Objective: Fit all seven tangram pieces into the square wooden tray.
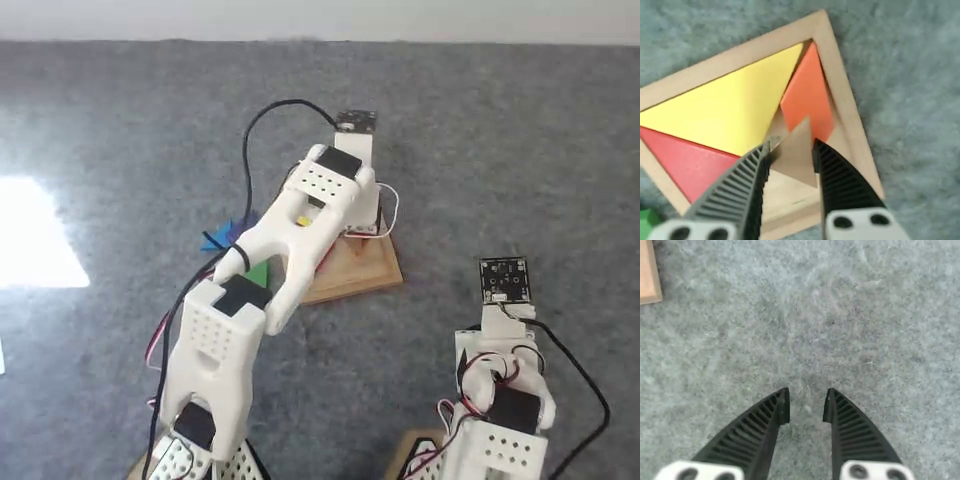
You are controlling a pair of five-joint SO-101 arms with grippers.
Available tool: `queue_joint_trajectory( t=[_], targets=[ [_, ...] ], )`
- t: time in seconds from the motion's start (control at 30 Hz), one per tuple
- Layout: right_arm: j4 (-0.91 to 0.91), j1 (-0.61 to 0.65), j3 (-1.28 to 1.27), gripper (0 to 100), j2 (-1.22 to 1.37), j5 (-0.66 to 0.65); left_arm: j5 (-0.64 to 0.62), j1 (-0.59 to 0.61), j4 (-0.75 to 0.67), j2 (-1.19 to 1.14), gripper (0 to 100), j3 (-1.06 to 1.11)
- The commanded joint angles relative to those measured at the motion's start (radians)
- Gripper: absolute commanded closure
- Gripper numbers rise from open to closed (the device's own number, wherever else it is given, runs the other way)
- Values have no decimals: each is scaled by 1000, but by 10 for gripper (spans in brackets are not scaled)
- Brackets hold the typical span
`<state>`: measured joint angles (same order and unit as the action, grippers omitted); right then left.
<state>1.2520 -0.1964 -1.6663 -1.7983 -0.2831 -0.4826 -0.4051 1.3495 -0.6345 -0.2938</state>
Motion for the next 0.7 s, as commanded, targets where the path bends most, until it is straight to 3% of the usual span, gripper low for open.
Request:
queue_joint_trajectory(
  t=[0.0,0.13,0.67],
  targets=[
    [-5,7,-17,861,-8,-8,23,5,38,8,909,-41],
    [-5,7,-17,861,-8,-8,23,9,60,15,814,-41],
    [-5,7,-17,861,-8,-8,49,43,40,15,812,-99]
  ],
)
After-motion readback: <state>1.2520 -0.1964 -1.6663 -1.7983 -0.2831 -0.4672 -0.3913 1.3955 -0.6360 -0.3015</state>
